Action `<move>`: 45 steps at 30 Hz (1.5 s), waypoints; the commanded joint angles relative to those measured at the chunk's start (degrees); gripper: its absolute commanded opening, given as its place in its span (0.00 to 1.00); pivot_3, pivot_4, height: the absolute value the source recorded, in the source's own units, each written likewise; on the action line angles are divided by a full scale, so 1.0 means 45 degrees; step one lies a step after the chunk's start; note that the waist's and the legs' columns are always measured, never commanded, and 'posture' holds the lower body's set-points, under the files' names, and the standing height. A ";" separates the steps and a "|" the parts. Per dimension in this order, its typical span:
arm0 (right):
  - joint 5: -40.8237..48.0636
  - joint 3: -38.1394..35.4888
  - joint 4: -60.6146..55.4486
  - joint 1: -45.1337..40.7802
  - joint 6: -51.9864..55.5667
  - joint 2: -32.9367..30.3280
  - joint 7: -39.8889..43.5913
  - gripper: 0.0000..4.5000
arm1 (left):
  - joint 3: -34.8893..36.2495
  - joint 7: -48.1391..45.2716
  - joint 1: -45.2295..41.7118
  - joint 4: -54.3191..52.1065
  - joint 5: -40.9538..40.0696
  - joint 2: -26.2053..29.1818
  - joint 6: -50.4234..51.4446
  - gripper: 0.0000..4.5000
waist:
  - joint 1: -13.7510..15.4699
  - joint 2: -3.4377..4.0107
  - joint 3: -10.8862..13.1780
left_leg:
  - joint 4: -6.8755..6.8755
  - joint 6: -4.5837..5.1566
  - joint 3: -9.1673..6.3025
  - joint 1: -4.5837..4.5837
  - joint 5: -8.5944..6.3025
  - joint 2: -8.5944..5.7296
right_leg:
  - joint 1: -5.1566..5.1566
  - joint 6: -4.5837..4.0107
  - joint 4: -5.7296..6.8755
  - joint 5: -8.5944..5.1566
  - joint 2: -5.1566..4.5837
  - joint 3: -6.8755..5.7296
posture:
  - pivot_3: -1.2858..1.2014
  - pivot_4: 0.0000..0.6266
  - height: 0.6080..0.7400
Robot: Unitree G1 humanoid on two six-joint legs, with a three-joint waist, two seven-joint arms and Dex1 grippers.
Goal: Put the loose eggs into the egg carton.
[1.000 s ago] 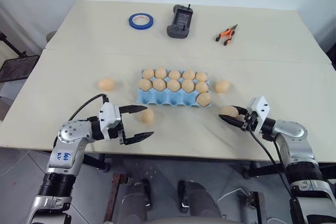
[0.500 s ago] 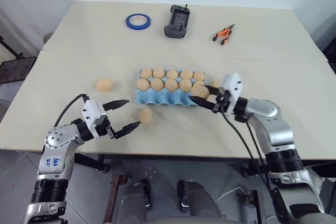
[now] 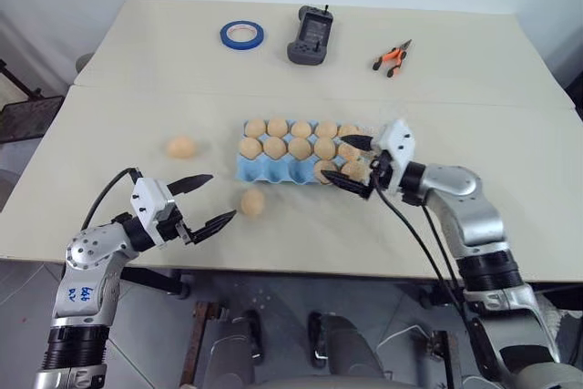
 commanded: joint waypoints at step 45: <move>-0.2022 -0.0993 1.1382 -0.4355 -0.4290 0.0554 -0.1348 1.00 | -0.0374 0.0782 0.0027 -0.1468 -0.0302 -0.0561 0.0419 1.00 | -0.0376 0.0008 -0.0007 | 0.0045 0.0012 0.0021 0.0025 0.0001 -0.0003 | 0.0016 0.0019 0.0004 0.0029 0.0020 0.0044 | 0.52 0.24 1.00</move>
